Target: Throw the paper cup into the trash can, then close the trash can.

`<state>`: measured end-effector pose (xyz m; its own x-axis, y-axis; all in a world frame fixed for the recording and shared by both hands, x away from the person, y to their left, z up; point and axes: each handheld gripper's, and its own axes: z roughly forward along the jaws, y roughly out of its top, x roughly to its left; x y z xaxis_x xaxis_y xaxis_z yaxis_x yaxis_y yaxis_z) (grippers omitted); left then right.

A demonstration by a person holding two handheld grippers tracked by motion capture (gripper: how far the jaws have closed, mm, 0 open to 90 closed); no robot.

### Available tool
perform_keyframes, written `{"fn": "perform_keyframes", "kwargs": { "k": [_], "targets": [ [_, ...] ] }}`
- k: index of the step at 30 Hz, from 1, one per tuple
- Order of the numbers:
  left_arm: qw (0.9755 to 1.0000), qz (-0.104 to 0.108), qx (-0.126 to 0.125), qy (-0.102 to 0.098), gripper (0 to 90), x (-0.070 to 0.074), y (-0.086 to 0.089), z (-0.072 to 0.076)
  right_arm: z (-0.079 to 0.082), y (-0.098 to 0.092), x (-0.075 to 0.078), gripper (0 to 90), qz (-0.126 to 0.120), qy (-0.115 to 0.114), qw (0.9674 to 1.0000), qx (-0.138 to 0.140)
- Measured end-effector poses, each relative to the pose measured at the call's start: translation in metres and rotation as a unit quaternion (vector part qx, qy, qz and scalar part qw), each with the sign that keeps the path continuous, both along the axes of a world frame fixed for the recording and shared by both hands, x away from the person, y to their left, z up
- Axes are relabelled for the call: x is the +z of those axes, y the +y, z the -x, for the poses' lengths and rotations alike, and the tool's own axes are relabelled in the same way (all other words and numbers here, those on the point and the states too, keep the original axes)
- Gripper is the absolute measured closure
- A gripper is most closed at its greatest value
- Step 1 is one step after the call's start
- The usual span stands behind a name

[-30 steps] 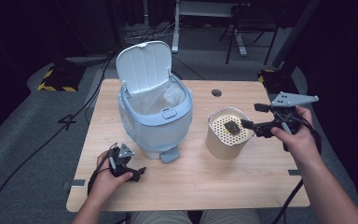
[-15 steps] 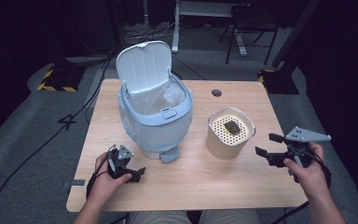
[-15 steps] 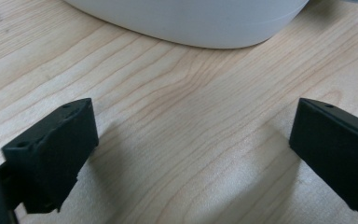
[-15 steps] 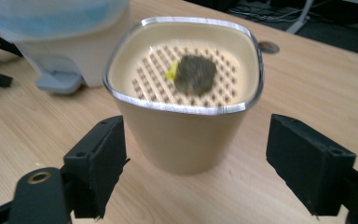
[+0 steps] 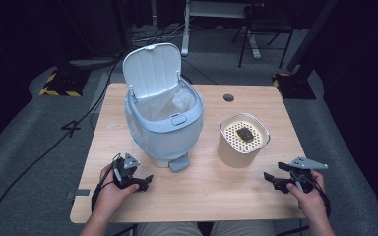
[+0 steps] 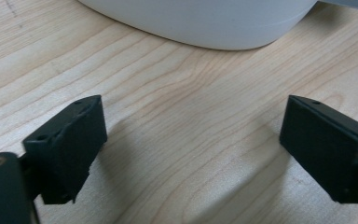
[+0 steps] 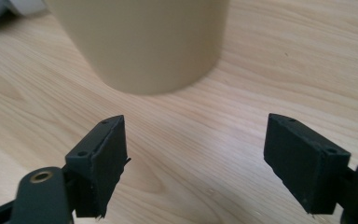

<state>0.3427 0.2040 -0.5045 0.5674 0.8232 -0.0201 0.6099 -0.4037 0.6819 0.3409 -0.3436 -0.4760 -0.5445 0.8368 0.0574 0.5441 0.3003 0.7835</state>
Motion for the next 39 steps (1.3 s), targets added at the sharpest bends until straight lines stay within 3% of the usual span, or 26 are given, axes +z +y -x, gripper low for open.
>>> {"fn": "perform_keyframes", "kwargs": {
  "k": [2,11,13,21,24,29,34,37,39],
  "targets": [
    [1.0000,0.002,0.001,0.000,10.8,0.000,0.001,0.000,-0.001,0.000,-0.007,21.1,0.023,-0.002,0.9997,-0.003],
    [0.9999,0.010,0.011,0.001,18.9,0.004,0.004,-0.003,-0.002,0.002,-0.026,17.1,0.063,0.006,0.9980,-0.005],
    [0.9998,0.017,0.009,0.003,18.9,0.006,0.005,-0.003,-0.003,0.000,-0.028,15.8,0.050,0.012,0.9987,-0.008],
    [0.9994,0.034,0.000,-0.004,20.8,0.014,0.002,-0.004,-0.004,0.000,-0.028,14.9,0.048,0.015,0.9987,-0.011],
    [0.9994,0.031,-0.010,-0.008,22.2,0.017,0.002,-0.003,-0.004,0.000,-0.028,14.9,0.048,0.015,0.9987,-0.010],
    [0.9965,0.076,-0.020,-0.027,24.2,0.042,0.012,0.000,-0.004,0.000,-0.028,14.9,0.048,0.015,0.9987,-0.010],
    [0.9938,0.093,-0.026,-0.055,25.3,0.065,0.018,0.007,-0.003,0.002,-0.028,14.7,0.049,0.014,0.9985,-0.019],
    [0.9908,0.113,-0.038,-0.064,26.5,0.079,0.023,0.009,-0.003,0.002,-0.028,15.0,0.045,0.016,0.9986,-0.022],
    [0.9905,0.109,-0.046,-0.071,26.5,0.089,0.027,0.009,-0.003,0.002,-0.028,15.0,0.045,0.015,0.9986,-0.021]
  ]
}}
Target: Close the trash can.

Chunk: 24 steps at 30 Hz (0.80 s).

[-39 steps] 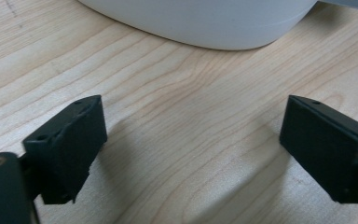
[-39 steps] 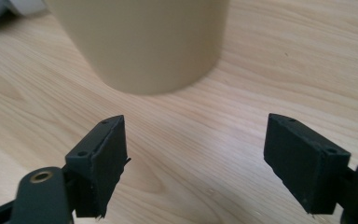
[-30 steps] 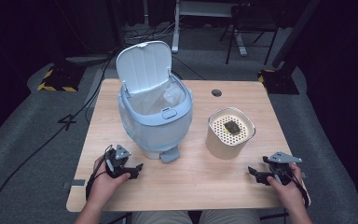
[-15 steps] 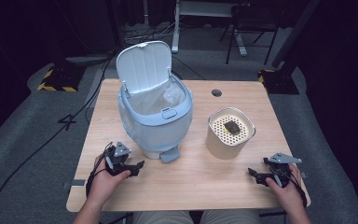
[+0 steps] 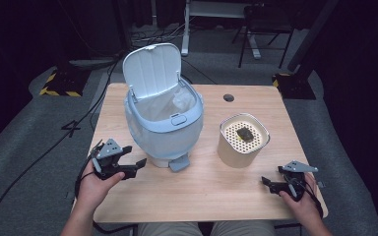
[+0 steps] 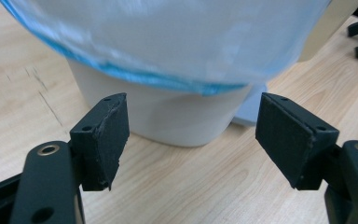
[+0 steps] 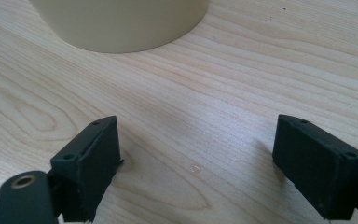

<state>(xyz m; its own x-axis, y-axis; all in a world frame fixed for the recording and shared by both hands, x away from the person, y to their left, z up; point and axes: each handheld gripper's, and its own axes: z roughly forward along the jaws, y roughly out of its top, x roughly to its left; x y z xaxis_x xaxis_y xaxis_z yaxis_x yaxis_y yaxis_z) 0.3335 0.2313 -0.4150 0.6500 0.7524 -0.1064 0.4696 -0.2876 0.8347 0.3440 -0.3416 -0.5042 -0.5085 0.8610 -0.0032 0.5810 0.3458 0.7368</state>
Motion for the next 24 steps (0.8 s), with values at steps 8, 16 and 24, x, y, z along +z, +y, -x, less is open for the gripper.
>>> {"fn": "perform_keyframes", "kwargs": {
  "k": [8,16,24],
  "targets": [
    [0.9995,-0.025,0.005,-0.020,26.5,0.031,0.008,-0.004,0.000,0.000,0.000,15.0,0.000,0.001,1.0000,-0.002],
    [0.9995,-0.002,0.016,-0.028,27.4,0.064,0.009,-0.009,0.000,0.000,0.000,15.0,0.000,0.000,1.0000,-0.001],
    [0.9984,0.009,0.027,-0.049,27.6,0.095,0.012,-0.015,0.000,0.000,0.000,15.0,0.000,0.000,1.0000,-0.001]
  ]
}}
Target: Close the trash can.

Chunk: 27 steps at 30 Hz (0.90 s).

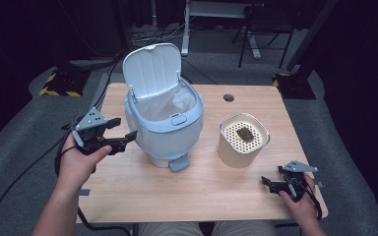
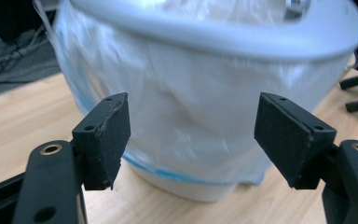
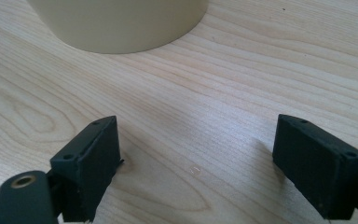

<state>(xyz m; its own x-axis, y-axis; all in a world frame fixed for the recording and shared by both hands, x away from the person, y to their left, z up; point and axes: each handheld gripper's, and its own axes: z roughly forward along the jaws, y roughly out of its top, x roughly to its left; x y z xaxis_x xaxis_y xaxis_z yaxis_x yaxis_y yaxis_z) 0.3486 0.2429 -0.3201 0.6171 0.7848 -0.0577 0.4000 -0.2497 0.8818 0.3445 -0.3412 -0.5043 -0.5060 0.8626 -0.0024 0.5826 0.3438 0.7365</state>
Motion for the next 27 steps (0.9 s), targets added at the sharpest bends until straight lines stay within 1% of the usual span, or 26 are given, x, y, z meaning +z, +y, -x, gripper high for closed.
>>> {"fn": "perform_keyframes", "kwargs": {
  "k": [2,5,6,8,11,14,15,16,17,18,20,22,24,25,26,27],
  "targets": [
    [1.0000,0.000,0.003,-0.006,27.7,0.009,0.000,-0.003,0.000,0.000,0.000,15.0,0.000,0.000,1.0000,0.000],
    [0.9999,0.007,0.007,0.005,29.5,0.020,-0.002,-0.009,0.000,0.000,0.000,15.0,0.000,0.000,1.0000,0.000],
    [0.9999,0.006,0.008,0.006,30.1,0.024,-0.002,-0.011,0.000,0.000,0.000,15.0,0.000,0.000,1.0000,0.000],
    [0.9999,0.004,0.014,0.000,30.6,0.032,-0.002,-0.016,0.000,0.000,0.000,15.0,0.000,0.000,1.0000,0.000],
    [0.9997,0.009,0.021,-0.009,31.4,0.044,-0.001,-0.025,0.000,0.000,0.000,15.0,0.000,0.000,1.0000,0.000],
    [0.9994,0.007,0.025,-0.023,31.5,0.055,0.000,-0.036,0.000,0.000,0.000,15.0,0.000,0.000,1.0000,0.000],
    [0.9992,0.003,0.024,-0.032,31.2,0.057,0.000,-0.040,0.000,0.000,0.000,15.0,0.000,0.000,1.0000,0.000],
    [0.9987,-0.010,0.020,-0.047,29.5,0.059,0.000,-0.044,0.000,0.000,0.000,15.0,0.000,0.001,1.0000,0.001],
    [0.9981,-0.020,0.015,-0.056,28.1,0.060,-0.001,-0.048,0.000,0.000,0.000,15.0,0.000,0.000,1.0000,0.001],
    [0.9979,-0.023,0.011,-0.059,28.1,0.062,0.000,-0.054,0.000,0.000,0.000,15.0,0.000,0.000,1.0000,0.000],
    [0.9982,-0.011,0.007,-0.058,28.1,0.066,0.001,-0.061,0.000,0.000,0.000,15.0,0.000,0.000,1.0000,0.000],
    [0.9982,-0.006,0.006,-0.059,28.1,0.069,0.001,-0.067,0.000,0.000,0.000,15.0,0.000,0.000,1.0000,0.000],
    [0.9980,-0.008,0.012,-0.061,28.1,0.073,0.001,-0.074,0.000,0.000,0.000,15.0,0.000,0.001,1.0000,0.001],
    [0.9981,-0.005,0.015,-0.059,28.1,0.074,0.002,-0.077,0.000,0.000,0.000,15.0,0.000,0.000,1.0000,0.000],
    [0.9981,-0.005,0.015,-0.059,28.1,0.074,0.002,-0.077,0.000,0.000,0.000,15.0,0.000,0.000,1.0000,0.000],
    [0.9982,0.003,0.021,-0.057,28.2,0.075,0.002,-0.082,0.000,0.000,0.000,15.0,0.000,0.000,1.0000,0.000]
  ]
}}
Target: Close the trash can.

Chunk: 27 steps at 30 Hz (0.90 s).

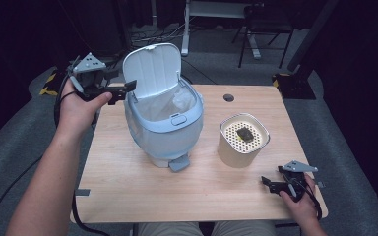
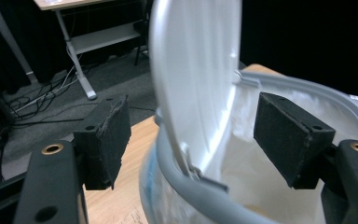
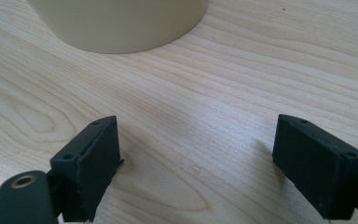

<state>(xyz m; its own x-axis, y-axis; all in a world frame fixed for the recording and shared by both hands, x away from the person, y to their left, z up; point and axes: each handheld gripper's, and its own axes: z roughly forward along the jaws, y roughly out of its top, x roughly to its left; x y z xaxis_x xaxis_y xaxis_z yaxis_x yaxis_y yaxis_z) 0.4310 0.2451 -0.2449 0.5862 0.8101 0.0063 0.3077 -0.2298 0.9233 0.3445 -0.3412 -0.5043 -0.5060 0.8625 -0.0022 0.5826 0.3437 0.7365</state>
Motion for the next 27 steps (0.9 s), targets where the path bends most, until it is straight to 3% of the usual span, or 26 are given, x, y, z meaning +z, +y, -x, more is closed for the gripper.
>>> {"fn": "perform_keyframes", "kwargs": {
  "k": [2,5,11,16,20,24,27],
  "targets": [
    [0.9999,0.010,0.004,0.012,28.1,0.000,0.002,-0.011,0.000,0.000,0.000,15.0,0.000,0.000,1.0000,0.000],
    [0.9998,0.018,0.003,0.011,28.3,-0.001,0.004,-0.022,0.000,0.000,0.000,15.0,0.000,0.000,1.0000,0.000],
    [0.9995,0.026,-0.012,0.013,31.2,-0.003,-0.001,-0.031,0.000,0.000,0.000,15.0,0.000,0.001,1.0000,0.001],
    [0.9980,0.045,-0.044,0.008,41.7,-0.002,-0.004,-0.032,0.000,0.000,0.000,15.0,0.000,0.000,1.0000,0.000],
    [0.9953,0.064,-0.072,0.005,47.7,0.003,-0.005,-0.030,0.000,0.000,0.000,15.0,0.000,0.000,1.0000,0.000],
    [0.9950,0.054,-0.084,0.006,47.0,0.006,-0.008,-0.025,0.000,0.000,0.000,15.0,0.000,0.000,1.0000,0.001],
    [0.9925,0.053,-0.110,0.010,48.6,0.008,-0.010,-0.019,0.000,0.000,0.000,15.0,0.000,0.000,1.0000,0.000]
  ]
}}
